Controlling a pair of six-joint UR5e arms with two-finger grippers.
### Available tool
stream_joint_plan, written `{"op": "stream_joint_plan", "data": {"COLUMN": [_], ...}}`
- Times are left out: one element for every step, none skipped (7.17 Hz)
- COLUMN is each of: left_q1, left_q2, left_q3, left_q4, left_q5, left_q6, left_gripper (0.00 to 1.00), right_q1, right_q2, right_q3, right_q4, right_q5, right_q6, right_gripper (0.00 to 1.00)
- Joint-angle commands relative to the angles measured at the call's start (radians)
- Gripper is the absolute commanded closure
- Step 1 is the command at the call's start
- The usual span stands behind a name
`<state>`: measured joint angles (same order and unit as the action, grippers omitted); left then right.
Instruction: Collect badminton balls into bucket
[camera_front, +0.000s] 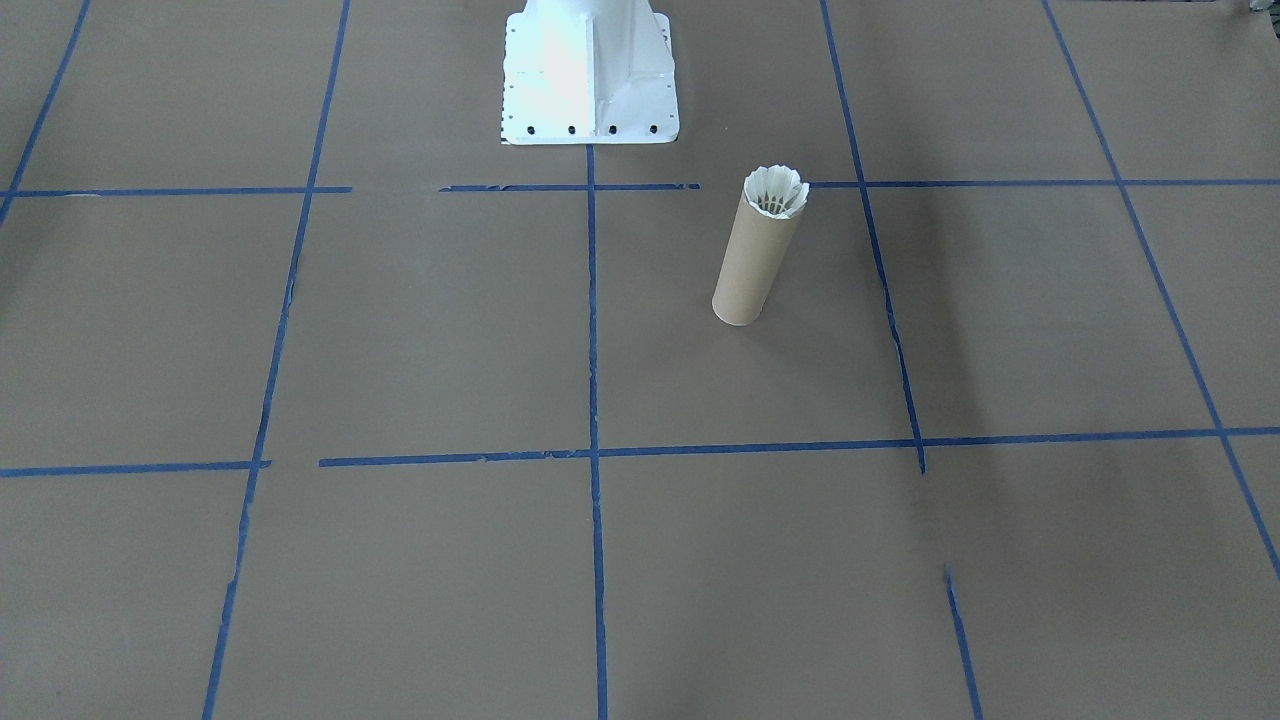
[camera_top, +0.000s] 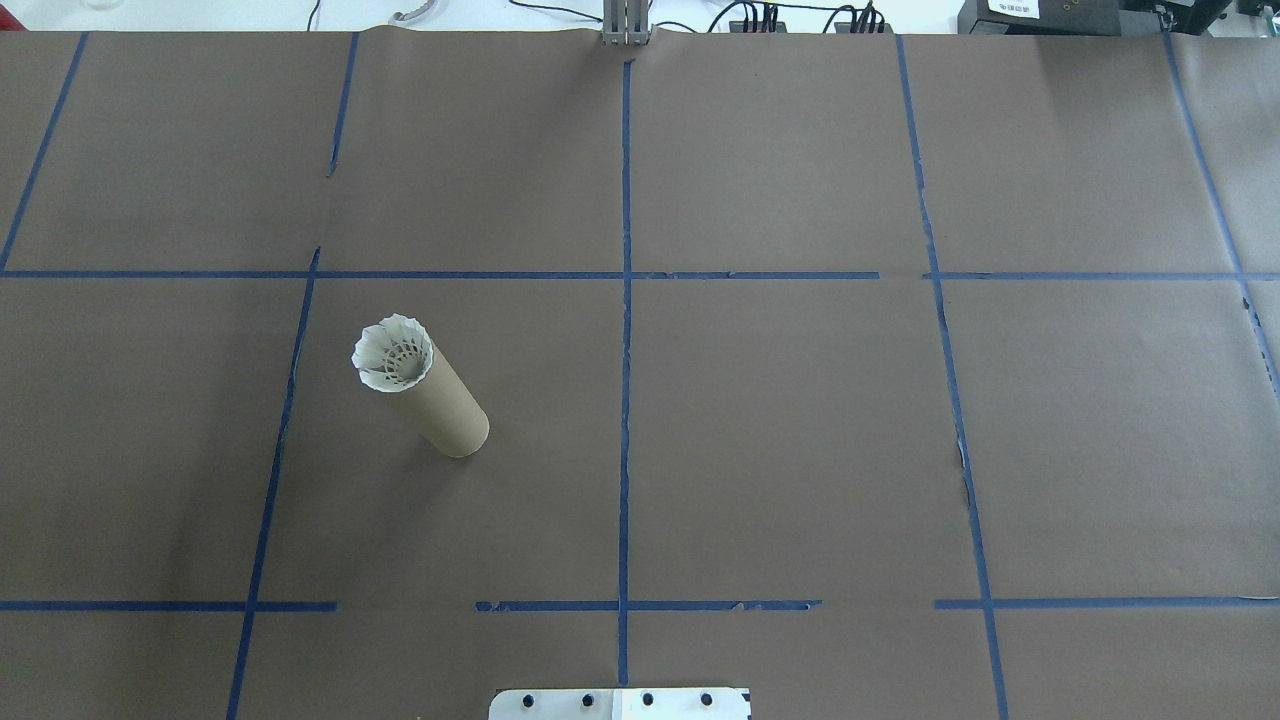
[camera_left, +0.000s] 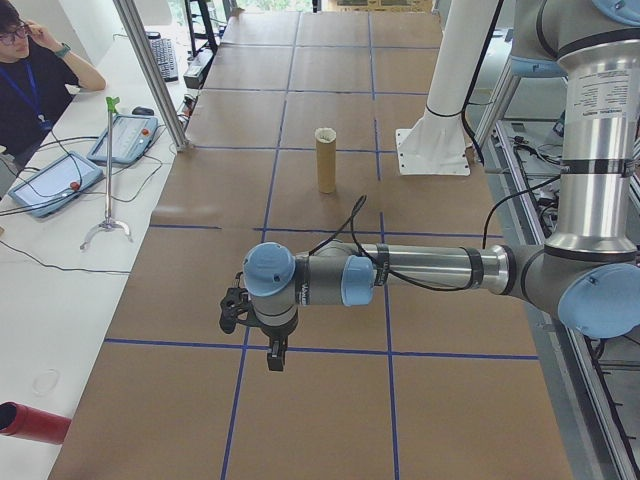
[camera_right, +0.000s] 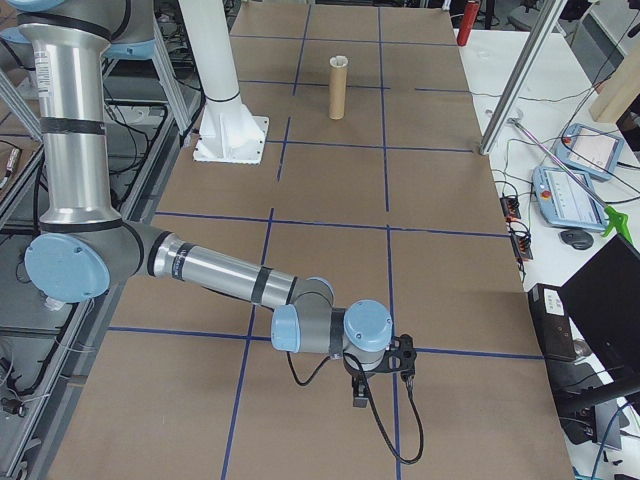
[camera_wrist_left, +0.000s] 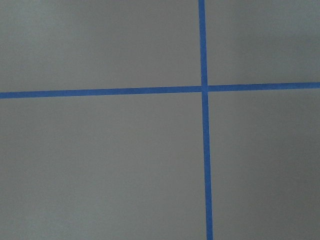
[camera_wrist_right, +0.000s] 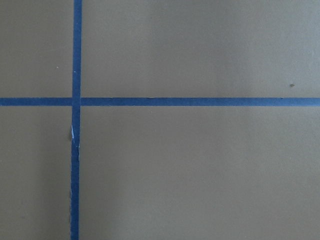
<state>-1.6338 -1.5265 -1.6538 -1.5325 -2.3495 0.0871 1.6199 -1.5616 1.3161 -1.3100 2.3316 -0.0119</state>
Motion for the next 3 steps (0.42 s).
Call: {"op": "stream_joint_plan", "data": {"left_q1": [0.000, 0.000, 0.000], "left_q2": [0.000, -0.006, -0.004], "left_q3": [-0.011, -0.009, -0.009], "left_q4": [0.000, 0.000, 0.000], "left_q5": [0.001, 0.001, 0.001], "left_q6": [-0.001, -0.001, -0.001], "left_gripper": [0.00, 0.00, 0.00], "right_q1": [0.000, 0.000, 0.000], "right_q2": [0.000, 0.000, 0.000], "right_q3": [0.000, 0.000, 0.000], "right_q4": [0.000, 0.000, 0.000], "right_q5": [0.000, 0.000, 0.000], "right_q6": [0.000, 0.000, 0.000], "right_gripper": [0.00, 0.00, 0.00]}}
